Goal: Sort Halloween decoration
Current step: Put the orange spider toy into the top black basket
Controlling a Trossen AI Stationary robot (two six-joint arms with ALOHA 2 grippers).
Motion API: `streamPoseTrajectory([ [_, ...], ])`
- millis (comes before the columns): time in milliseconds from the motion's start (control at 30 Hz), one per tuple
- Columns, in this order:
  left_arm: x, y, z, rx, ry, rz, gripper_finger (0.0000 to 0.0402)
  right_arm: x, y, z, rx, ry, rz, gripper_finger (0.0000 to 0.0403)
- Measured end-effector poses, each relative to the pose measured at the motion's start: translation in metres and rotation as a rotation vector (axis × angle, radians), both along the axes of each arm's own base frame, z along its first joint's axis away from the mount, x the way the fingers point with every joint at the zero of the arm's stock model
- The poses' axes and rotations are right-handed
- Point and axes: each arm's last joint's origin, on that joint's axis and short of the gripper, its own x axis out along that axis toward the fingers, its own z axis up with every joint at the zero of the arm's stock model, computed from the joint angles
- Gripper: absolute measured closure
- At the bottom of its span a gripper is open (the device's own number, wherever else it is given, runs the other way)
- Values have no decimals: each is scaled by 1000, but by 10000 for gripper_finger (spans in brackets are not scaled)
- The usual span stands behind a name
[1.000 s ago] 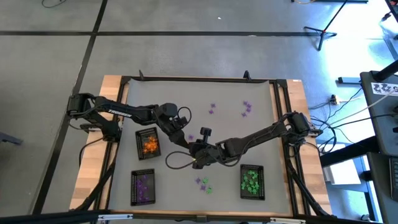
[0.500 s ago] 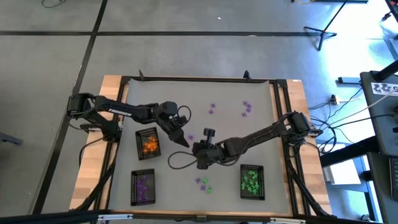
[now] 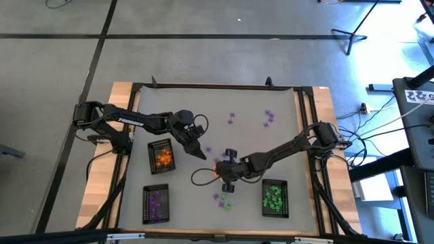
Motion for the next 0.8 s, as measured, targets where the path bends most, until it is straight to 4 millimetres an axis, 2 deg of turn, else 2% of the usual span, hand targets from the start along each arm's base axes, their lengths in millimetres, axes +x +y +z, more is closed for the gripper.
streamPoseTrajectory([
  [233,0,1,-1,25,5,39,177,-1,-2,-11,-34,-52,-33,297],
  [533,0,2,-2,42,24,67,177,4,-7,-33,-67,-40,-75,297],
  [633,0,2,-3,50,33,80,177,5,-7,-34,-79,-42,-84,318],
  [800,0,2,-3,52,33,82,177,5,-7,-34,-86,-41,-79,389],
])
